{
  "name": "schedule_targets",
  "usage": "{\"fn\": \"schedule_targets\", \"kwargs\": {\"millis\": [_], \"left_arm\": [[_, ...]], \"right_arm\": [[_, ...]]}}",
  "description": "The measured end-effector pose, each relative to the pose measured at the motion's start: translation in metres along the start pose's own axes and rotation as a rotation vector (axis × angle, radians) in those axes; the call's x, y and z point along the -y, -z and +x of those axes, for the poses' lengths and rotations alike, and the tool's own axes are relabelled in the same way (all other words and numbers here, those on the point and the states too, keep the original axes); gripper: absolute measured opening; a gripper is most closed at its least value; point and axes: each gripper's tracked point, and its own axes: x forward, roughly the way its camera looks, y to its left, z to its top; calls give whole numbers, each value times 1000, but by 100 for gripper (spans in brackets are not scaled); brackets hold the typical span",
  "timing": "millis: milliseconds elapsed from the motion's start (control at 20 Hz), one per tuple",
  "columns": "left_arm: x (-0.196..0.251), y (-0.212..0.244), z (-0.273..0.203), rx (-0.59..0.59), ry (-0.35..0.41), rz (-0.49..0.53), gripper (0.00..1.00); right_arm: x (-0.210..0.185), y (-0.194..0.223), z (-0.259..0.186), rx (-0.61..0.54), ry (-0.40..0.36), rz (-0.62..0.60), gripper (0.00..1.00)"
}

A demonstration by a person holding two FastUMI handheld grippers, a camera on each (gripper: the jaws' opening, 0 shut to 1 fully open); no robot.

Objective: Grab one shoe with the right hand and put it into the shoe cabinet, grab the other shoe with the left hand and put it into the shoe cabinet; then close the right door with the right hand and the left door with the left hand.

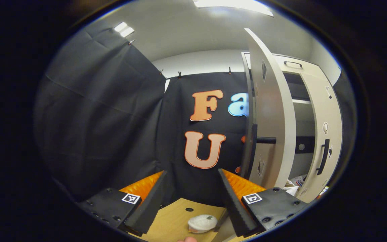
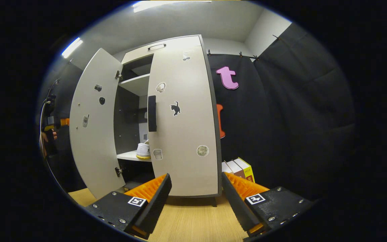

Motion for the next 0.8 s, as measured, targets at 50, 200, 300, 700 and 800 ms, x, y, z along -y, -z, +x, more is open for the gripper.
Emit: {"fn": "schedule_targets", "kwargs": {"millis": [50,200,300,700,800], "left_arm": [[4,-1,-3,-2,16,-12,95],[21,-3,-12,3,60,-61,95],[23,-6,-15,12,61,-68,95],[44,-6,-16,-4,154,-97,94],[58,-6,-20,-12,196,-114,94]], "right_arm": [[-2,-1,0,-1,-5,1,92],[-7,-3,0,0,-18,-3,92],[-8,-4,-2,2,-19,-11,92],[-11,-9,-2,1,-21,-4,92],[-15,-11,-3,5,-25,-11,92]]}}
